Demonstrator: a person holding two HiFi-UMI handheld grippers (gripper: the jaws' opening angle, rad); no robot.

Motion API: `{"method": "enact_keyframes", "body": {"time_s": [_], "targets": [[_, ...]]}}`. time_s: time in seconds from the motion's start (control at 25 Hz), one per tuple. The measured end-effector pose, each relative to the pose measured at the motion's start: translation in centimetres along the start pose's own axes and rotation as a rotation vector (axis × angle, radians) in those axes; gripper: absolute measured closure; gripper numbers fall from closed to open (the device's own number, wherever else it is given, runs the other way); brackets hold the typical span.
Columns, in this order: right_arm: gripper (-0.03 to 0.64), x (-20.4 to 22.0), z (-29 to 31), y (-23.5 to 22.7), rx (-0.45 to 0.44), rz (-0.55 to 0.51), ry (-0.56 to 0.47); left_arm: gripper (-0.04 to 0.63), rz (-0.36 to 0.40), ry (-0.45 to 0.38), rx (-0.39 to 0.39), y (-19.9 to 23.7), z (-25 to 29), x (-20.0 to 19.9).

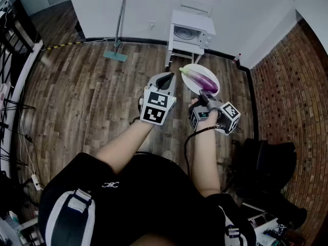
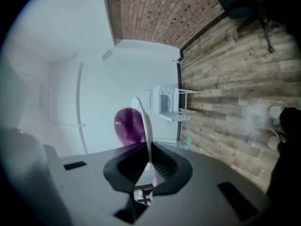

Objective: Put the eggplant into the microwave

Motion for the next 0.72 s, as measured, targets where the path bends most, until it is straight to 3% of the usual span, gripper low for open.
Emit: {"method": "enact_keyframes", "body": {"time_s": [0.72], "targets": [[0.588,-7.7,-1.0,0.1,-0.018,0.007,0.031,0.595,-0.029,0.024,-0.056,-4.7,4.9,-0.1]]}}
Point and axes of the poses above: the fingertips, and each gripper's own axes: z forward along the fingers, y to its left, x out of its underside, the point moved 2 cm from there along -z, backward along the fingers, and after that the axes turned 5 degrees about x, right-handed, at the moved point
